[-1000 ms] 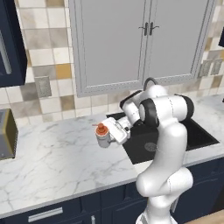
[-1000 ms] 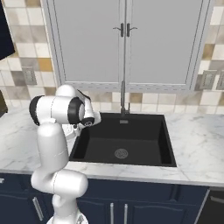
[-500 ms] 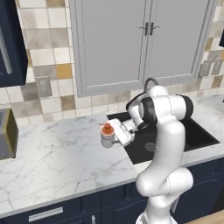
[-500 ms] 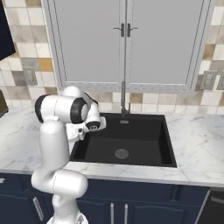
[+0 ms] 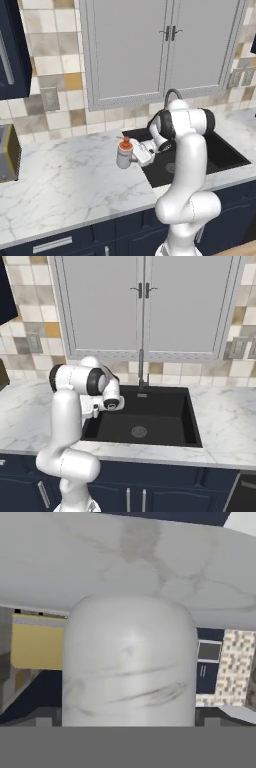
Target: Restock the sink supplies by placing the sponge and soap dispenser on the counter and next to the sink. Make sure the soap dispenser is upright.
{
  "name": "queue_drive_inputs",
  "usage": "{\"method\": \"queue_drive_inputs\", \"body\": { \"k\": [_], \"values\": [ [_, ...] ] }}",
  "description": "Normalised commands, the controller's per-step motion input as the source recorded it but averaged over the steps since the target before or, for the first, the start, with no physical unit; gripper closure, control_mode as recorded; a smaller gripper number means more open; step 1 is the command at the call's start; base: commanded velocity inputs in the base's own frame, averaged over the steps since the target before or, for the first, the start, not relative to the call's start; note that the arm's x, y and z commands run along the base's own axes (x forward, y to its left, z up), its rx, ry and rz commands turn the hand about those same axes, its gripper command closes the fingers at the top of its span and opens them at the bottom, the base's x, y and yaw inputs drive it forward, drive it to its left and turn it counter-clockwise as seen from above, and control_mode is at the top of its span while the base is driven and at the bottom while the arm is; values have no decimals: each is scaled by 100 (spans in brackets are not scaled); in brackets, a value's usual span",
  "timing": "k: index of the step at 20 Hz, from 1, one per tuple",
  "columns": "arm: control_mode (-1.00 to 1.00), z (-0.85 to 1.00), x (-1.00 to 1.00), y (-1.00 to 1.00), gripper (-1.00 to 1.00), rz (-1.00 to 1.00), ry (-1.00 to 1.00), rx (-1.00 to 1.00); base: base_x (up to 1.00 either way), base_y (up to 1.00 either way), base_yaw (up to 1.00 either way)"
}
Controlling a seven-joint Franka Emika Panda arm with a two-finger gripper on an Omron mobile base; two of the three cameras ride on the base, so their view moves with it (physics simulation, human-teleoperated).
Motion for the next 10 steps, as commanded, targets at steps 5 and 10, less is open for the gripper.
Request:
{"method": "queue_drive_inputs", "body": {
  "k": [5,10],
  "values": [
    [-100,-10,-14,-12,-100,-5,-2,0,0,0,0],
    [-100,0,-24,-18,-100,-7,-5,0,0,0,0]
  ]
}}
